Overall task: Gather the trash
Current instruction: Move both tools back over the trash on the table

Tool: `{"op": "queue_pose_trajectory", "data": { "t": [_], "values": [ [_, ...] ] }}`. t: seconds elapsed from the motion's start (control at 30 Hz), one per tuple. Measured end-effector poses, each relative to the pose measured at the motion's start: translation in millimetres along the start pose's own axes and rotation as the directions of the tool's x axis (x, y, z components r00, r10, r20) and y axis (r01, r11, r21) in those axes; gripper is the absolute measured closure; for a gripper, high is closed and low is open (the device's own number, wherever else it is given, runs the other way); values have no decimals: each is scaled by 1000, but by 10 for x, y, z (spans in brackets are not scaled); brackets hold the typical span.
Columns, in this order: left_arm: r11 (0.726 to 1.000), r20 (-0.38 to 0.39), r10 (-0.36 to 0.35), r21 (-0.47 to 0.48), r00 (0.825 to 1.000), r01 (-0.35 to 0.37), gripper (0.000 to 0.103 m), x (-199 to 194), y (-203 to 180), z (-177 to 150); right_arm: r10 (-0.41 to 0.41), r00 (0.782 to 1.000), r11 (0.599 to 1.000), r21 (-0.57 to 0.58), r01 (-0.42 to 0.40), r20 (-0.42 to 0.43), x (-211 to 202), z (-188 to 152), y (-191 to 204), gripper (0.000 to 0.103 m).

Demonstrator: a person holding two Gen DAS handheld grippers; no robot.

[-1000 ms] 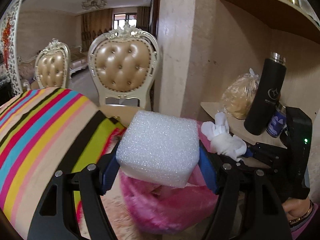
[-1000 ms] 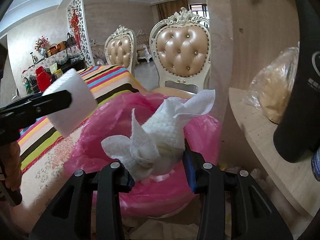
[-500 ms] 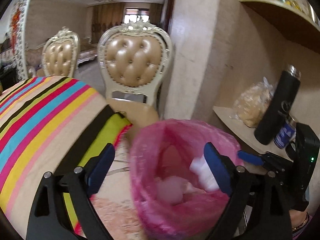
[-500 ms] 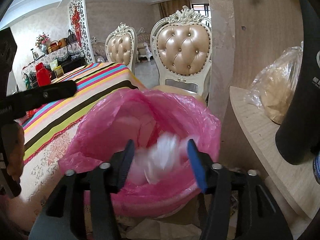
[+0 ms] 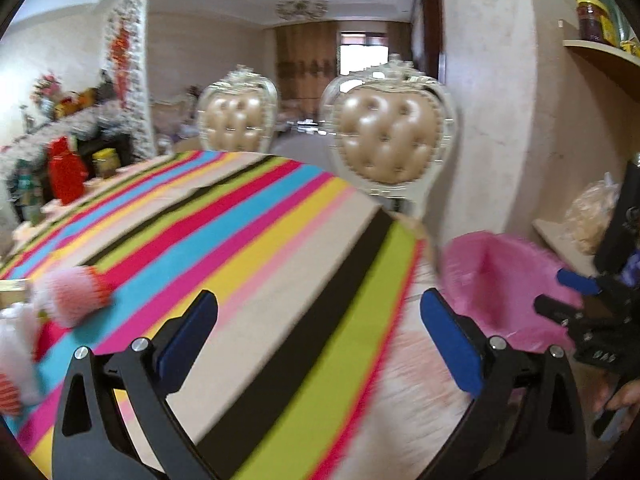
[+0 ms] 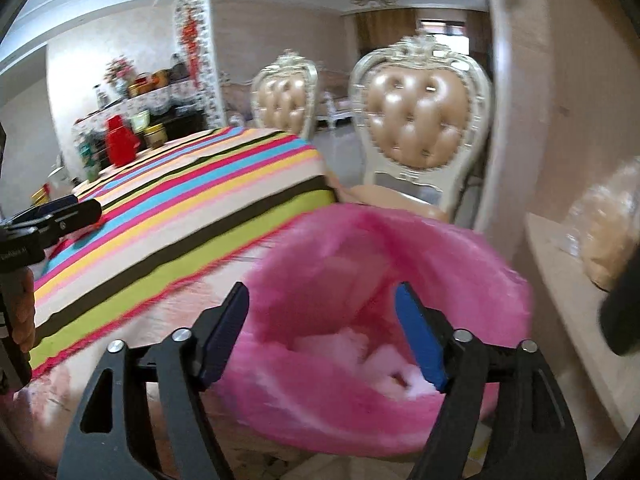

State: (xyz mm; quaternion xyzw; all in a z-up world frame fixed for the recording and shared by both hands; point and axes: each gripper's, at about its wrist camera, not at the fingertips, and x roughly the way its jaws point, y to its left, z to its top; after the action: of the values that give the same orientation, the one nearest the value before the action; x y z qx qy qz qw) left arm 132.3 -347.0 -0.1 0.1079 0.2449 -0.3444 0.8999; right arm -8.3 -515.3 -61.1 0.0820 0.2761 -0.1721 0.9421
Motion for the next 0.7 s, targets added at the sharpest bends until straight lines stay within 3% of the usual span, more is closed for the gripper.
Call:
{"op": "queue_pose_trajectory", "data": {
  "t": [0.3, 0.53, 0.7],
  "values": [
    [979, 23, 199, -49, 980, -198, 5, -544, 911, -349, 141, 990, 983, -118, -142, -20, 147, 121, 952, 20],
    [923, 16, 370, -121, 929, -365, 5, -1041, 1620, -690, 240, 968, 951, -184, -248, -67, 344, 197, 1619, 19],
    [856, -39, 466, -231, 884, -462, 5, -1373, 2246, -989, 300, 950, 918, -243, -313, -90, 443, 258, 2111, 18]
  ]
}}
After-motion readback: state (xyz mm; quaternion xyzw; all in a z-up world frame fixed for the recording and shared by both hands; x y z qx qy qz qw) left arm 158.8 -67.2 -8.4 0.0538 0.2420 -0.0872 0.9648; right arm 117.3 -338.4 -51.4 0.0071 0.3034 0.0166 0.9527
